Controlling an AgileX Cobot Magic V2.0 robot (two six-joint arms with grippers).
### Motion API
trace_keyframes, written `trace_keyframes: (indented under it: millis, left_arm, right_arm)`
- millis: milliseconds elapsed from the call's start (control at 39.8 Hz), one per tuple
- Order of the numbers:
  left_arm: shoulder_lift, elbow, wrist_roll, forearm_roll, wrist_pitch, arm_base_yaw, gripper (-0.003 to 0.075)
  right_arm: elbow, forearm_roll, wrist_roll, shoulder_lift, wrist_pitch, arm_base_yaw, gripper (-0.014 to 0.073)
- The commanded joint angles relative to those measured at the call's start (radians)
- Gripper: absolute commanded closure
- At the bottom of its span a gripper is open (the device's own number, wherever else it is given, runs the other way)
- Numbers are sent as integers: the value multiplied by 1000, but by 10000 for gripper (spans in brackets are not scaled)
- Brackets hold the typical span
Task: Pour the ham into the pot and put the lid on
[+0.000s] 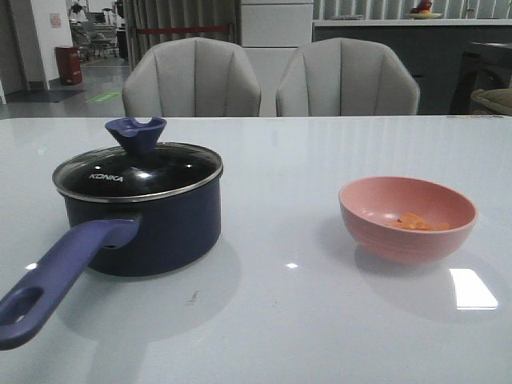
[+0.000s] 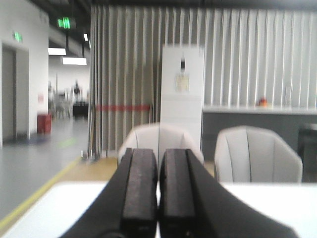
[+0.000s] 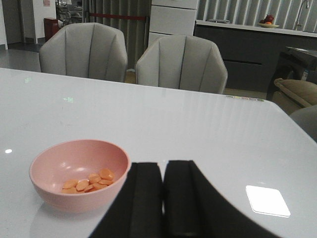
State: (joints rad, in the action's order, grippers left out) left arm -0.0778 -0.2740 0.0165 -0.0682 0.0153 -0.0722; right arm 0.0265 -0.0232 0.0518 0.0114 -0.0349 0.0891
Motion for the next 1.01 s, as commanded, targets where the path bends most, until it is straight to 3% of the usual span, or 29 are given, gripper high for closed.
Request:
trace_keyframes:
  millis: [0, 201, 603, 729, 855, 981]
  left_arm:
    - [-98, -131, -8, -7, 125, 2, 607]
    - [-224, -194, -8, -9, 269, 2, 607]
    - [-307, -178, -8, -14, 260, 2, 588]
    - [-322, -178, -8, -14, 260, 2, 465]
    - [-339, -178, -8, -14, 260, 2, 266]
    - [-372, -187, -8, -14, 263, 2, 161]
  right_arm:
    - [-5, 14, 5, 18, 78, -6, 436]
    - [-5, 14, 5, 18, 78, -6, 436]
    - [-5, 14, 5, 18, 78, -6, 436]
    - [-5, 14, 5, 18, 78, -6, 436]
    - [-5, 14, 5, 18, 78, -6, 436]
    - [-5, 14, 5, 18, 78, -6, 436]
